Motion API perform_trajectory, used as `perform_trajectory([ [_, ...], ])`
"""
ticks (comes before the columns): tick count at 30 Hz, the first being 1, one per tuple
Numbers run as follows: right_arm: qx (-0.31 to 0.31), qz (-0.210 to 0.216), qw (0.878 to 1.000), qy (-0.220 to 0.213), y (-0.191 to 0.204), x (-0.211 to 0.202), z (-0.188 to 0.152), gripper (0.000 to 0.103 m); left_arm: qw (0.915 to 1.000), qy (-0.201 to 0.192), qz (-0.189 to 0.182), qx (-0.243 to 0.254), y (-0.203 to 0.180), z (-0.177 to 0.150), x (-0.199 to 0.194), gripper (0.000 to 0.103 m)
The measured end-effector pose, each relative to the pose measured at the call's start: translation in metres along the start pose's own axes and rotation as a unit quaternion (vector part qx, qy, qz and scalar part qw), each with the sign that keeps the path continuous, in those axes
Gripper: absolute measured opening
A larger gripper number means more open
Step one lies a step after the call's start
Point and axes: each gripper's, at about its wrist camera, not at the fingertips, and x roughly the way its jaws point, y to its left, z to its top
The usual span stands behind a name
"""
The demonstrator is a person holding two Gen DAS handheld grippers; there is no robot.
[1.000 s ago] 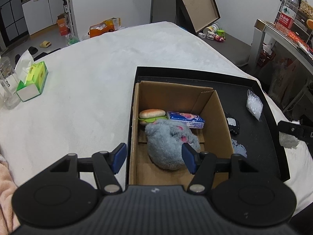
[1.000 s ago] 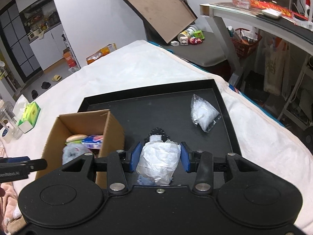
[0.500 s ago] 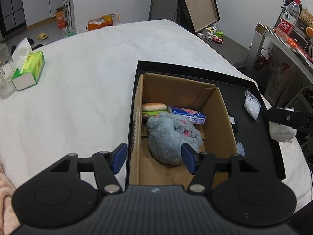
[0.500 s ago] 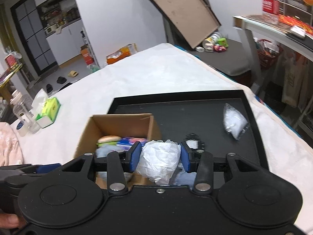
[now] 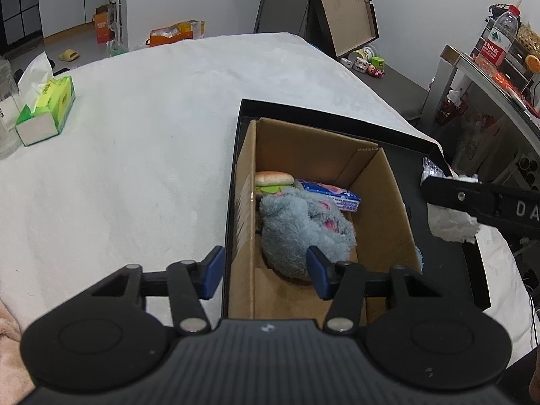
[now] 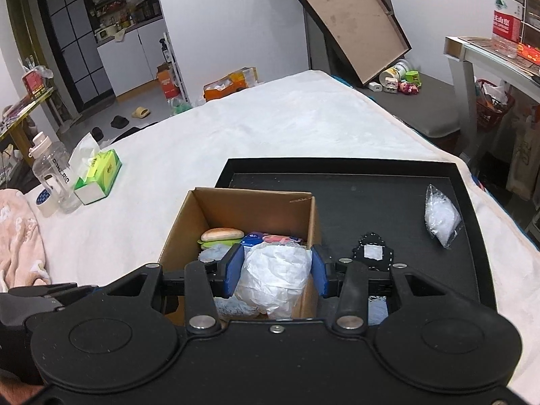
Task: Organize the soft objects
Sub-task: 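Carry the white plastic bag into the box and open the right gripper, then move the right gripper to the blue denim cloth and grasp it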
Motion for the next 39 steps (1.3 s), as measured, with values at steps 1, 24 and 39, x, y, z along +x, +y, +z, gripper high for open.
perform_trajectory([
  [1,-0.002,-0.001,1.0,0.0,0.002,0.002,0.0,0.042,1.0,0.002,-0.001,-0.002,0.001,-0.001,0.001,0.046],
  [24,-0.008,-0.017,1.0,0.001,0.011,0.034,0.003,0.054,0.9994,0.01,-0.024,-0.021,0.022,-0.005,0.014,0.012],
  [39,0.02,-0.046,0.999,0.01,-0.047,0.014,-0.011,0.054,0.9996,0.009,-0.021,-0.015,0.021,-0.007,0.013,0.012],
])
